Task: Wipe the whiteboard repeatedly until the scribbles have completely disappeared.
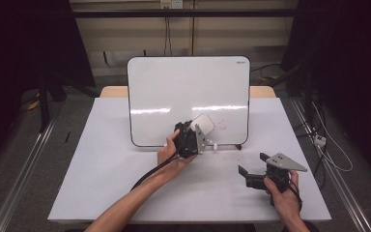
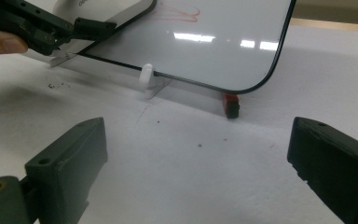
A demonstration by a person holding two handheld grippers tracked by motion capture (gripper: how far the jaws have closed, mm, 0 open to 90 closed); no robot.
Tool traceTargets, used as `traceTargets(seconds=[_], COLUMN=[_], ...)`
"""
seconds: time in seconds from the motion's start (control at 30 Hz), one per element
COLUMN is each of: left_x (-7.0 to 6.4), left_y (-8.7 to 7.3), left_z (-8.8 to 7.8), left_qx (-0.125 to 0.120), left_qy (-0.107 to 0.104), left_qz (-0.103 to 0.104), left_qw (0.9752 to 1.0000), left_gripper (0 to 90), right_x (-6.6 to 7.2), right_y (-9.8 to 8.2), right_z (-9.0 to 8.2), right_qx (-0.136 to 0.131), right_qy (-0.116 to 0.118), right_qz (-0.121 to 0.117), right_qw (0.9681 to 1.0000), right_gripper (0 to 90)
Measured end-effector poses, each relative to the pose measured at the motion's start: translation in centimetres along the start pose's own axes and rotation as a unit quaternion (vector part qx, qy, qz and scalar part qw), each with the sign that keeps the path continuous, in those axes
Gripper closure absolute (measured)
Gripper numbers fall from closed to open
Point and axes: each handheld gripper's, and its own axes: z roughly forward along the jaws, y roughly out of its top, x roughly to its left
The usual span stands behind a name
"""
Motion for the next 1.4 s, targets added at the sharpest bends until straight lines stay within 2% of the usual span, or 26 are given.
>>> traceTargets(seconds=[0.13,0.2,0.23,0.3,0.47,0.53,0.63,0.73,0.8,0.87,0.93,1.1,1.27,1.3,1.33,1.4], left_x=[0.5,0.7,1.0,2.1,6.4,7.2,6.5,5.5,4.7,4.0,3.3,1.6,-0.6,-1.0,-1.0,-0.5], left_y=[-0.1,-0.1,-0.1,-0.1,-1.0,-1.7,-2.3,-2.6,-2.2,-1.8,-1.3,0.1,0.6,0.7,0.7,0.8], left_z=[0.0,0.0,0.0,-0.1,-0.8,-1.2,-1.6,-1.6,-1.4,-1.2,-0.8,0.1,0.5,0.6,0.6,0.7], left_qx=[-0.006,-0.006,-0.007,-0.006,-0.002,-0.001,0.005,0.003,0.005,0.003,0.000,-0.004,-0.008,-0.007,-0.005,-0.006], left_qy=[-0.016,-0.014,-0.011,-0.001,0.038,0.044,0.054,0.059,0.054,0.046,0.037,0.025,0.005,0.010,0.012,-0.001], left_qz=[-0.001,0.008,0.004,-0.007,-0.049,-0.062,-0.068,-0.092,-0.076,-0.073,-0.055,-0.030,-0.008,0.002,0.001,-0.007], left_qw=[0.9999,0.9999,0.9999,1.0000,0.9981,0.9971,0.9962,0.9939,0.9956,0.9963,0.9978,0.9992,0.9999,0.9999,0.9999,1.0000], left_gripper=[31.0,31.0,31.0,31.0,31.0,31.0,31.1,31.0,31.0,31.0,30.9,30.9,30.9,30.8,30.8,30.8], right_x=[0.0,0.0,0.0,-0.1,-0.1,-0.2,-0.1,0.1,0.2,0.2,0.1,0.0,0.0,0.0,0.0,0.0], right_y=[0.0,0.0,0.0,0.0,0.0,0.0,0.0,0.1,0.1,0.1,0.1,0.1,0.0,0.0,0.0,0.0], right_z=[0.0,-0.1,-0.1,-0.1,-0.1,-0.1,-0.1,0.1,0.1,0.1,0.1,0.1,0.1,0.0,0.0,0.0], right_qx=[0.000,-0.001,-0.001,0.000,-0.002,-0.002,-0.001,-0.001,0.001,0.001,0.000,-0.001,-0.002,-0.001,0.000,-0.001], right_qy=[0.001,0.001,0.001,0.000,0.001,0.000,0.001,0.002,0.002,0.002,0.002,0.002,0.004,0.004,0.004,0.003], right_qz=[-0.001,-0.003,-0.002,0.000,0.001,0.003,0.001,0.001,-0.002,-0.002,-0.002,0.001,0.001,0.002,0.002,0.001], right_qw=[1.0000,1.0000,1.0000,1.0000,1.0000,1.0000,1.0000,1.0000,1.0000,1.0000,1.0000,1.0000,1.0000,1.0000,1.0000,1.0000], right_gripper=[4.8,4.8,4.8,4.8,4.8,4.7,4.7,4.7,4.7,4.7,4.7,4.7,4.8,4.8,4.8,4.8])
